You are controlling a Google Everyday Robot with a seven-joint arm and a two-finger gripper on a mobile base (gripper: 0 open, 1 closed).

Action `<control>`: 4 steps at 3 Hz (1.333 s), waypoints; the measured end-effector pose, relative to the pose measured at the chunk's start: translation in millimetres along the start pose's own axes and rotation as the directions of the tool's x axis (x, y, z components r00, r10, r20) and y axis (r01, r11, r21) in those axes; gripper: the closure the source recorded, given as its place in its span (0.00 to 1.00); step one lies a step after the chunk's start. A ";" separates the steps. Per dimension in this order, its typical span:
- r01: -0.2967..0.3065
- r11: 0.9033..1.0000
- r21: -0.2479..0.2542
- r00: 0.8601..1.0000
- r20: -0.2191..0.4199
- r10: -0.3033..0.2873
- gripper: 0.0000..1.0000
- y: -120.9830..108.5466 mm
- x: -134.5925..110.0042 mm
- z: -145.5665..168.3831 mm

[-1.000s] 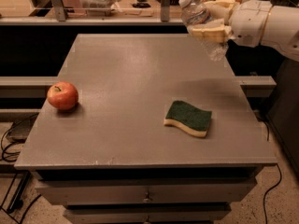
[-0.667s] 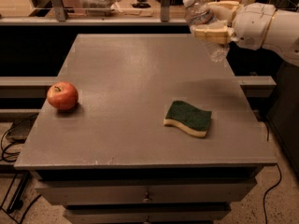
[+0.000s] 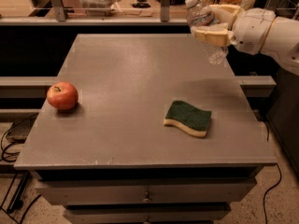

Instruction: Place water bottle upright

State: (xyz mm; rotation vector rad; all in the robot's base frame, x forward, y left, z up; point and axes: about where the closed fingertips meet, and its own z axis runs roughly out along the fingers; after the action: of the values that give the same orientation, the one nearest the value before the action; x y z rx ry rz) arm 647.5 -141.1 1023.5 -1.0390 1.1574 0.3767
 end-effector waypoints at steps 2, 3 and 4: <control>-0.094 0.991 0.094 0.990 0.119 0.083 1.00 -3.7 15.5 -10.0; -0.127 0.984 0.126 0.984 0.138 0.109 1.00 -3.8 24.4 -15.8; -0.162 0.974 0.157 0.979 0.153 0.138 1.00 -1.3 33.9 -21.9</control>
Offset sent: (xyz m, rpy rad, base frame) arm 0.0049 -0.0324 -0.0238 0.2659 -0.0079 -0.0650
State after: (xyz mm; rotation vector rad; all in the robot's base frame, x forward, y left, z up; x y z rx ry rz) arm 649.8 -168.2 993.6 -0.7669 1.1227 0.4561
